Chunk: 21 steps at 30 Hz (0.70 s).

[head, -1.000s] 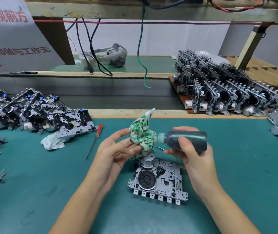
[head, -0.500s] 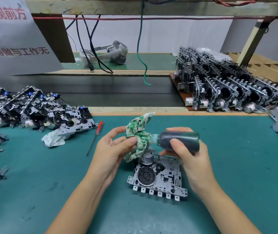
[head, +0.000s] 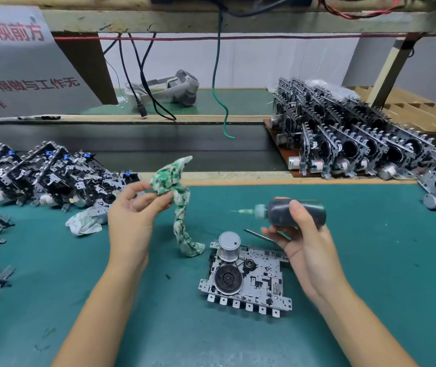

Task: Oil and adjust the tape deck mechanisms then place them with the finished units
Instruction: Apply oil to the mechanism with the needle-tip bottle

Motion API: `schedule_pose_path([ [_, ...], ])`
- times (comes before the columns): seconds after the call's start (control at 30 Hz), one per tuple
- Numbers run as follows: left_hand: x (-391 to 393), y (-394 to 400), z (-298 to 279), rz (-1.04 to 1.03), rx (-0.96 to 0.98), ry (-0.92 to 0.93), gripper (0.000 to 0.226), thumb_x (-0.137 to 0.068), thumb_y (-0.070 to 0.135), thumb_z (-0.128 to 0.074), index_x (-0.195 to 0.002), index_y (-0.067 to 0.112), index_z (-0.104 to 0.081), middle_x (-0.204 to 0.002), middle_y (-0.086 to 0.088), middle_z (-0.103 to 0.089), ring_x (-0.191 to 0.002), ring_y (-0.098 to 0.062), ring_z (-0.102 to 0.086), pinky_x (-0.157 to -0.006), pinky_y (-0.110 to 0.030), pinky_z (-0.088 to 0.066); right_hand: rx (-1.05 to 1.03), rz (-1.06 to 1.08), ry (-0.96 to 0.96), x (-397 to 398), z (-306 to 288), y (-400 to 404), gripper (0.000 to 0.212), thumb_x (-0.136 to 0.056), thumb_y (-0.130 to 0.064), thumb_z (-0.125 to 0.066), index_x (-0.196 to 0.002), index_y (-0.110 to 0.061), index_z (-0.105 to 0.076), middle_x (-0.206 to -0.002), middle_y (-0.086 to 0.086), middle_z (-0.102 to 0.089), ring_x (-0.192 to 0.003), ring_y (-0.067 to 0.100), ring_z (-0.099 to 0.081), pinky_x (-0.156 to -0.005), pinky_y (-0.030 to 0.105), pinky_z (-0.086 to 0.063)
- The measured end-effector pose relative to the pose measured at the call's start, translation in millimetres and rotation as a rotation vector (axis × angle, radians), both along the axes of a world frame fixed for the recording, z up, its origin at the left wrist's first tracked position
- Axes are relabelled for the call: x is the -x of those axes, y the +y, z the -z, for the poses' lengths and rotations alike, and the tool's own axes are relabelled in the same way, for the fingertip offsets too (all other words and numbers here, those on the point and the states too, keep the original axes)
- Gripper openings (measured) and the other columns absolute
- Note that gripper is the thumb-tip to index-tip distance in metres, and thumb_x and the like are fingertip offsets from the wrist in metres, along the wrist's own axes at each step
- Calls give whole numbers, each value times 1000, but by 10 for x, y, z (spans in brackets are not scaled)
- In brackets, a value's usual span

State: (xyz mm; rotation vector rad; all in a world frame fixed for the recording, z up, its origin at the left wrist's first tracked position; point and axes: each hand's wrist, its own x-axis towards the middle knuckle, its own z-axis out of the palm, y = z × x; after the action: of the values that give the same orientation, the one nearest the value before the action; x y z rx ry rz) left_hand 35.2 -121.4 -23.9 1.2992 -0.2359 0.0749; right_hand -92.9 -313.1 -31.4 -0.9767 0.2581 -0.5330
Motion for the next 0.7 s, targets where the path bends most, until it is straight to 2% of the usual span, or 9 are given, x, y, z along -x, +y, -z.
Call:
schedule_pose_path([
  [0.07, -92, -59, -31, -72, -166, -102, 28, -78, -8, -69, -87, 15, -55, -74, 2, -70, -66, -4, -67, -65, -13, -51, -20, -8, 22, -18, 10, -5, 28, -69, -30, -67, -88, -10, -65, -78, 3, -71, -66, 11, -65, -63, 27, -57],
  [0.17, -129, -211, -71, -58, -648, -176, 46, -85, 8, -69, -126, 12, -49, -118, -6, -56, -109, -19, -59, -93, -30, -49, -97, -4, 42, -31, 10, -33, 31, -70, -30, -66, -91, -8, -61, -73, 2, -69, -59, 11, -63, -63, 28, -57],
  [0.23, -15, -299, -41, -85, -746, -315, 57, -90, 21, -64, -139, 12, -37, -134, -5, -46, -122, -17, -47, -103, -31, -38, -192, 9, 44, -38, 5, -74, 37, -70, -32, -66, -95, -5, -58, -69, 3, -67, -58, 11, -62, -61, 27, -56],
  [0.3, 187, -395, 10, -14, -711, -410, 46, -89, 36, -60, -130, 20, -47, -125, 5, -53, -113, -7, -49, -96, -15, -36, -293, 31, 40, -48, -3, -117, 40, -69, -34, -66, -96, -5, -58, -67, 4, -66, -57, 11, -61, -59, 24, -56],
  [0.33, 283, -429, 40, 72, -715, -368, 39, -85, 47, -58, -119, 26, -54, -116, 12, -58, -107, -4, -52, -88, -8, -37, -335, 44, 39, -54, -6, -137, 41, -69, -35, -66, -96, -5, -58, -67, 4, -65, -56, 11, -61, -58, 24, -56],
  [0.4, 414, -476, 109, 231, -712, -251, 27, -78, 57, -55, -93, 36, -61, -96, 22, -65, -94, 0, -59, -79, -9, -41, -404, 67, 39, -60, -14, -158, 43, -68, -35, -67, -97, -5, -58, -67, 5, -64, -54, 10, -60, -57, 23, -55],
  [0.47, 471, -484, 172, 283, -702, -250, 15, -82, 50, -63, -82, 35, -64, -83, 22, -67, -81, 1, -62, -75, -17, -46, -463, 82, 29, -63, -24, -178, 43, -68, -36, -68, -96, -5, -57, -66, 5, -62, -52, 11, -59, -57, 23, -55],
  [0.6, 484, -407, 253, 336, -825, -369, 26, -74, 50, -74, -91, 34, -63, -87, 22, -65, -85, 4, -57, -78, -13, -43, -505, 108, 17, -68, -36, -203, 49, -66, -40, -68, -98, -5, -56, -61, 4, -61, -50, 9, -56, -58, 24, -56],
  [0.7, 483, -398, 308, 296, -966, -415, 35, -73, 50, -74, -98, 30, -61, -86, 20, -64, -81, -1, -56, -74, -18, -41, -509, 116, 35, -63, -32, -191, 40, -73, -41, -66, -92, -7, -57, -63, 3, -62, -49, 8, -55, -53, 20, -53],
])
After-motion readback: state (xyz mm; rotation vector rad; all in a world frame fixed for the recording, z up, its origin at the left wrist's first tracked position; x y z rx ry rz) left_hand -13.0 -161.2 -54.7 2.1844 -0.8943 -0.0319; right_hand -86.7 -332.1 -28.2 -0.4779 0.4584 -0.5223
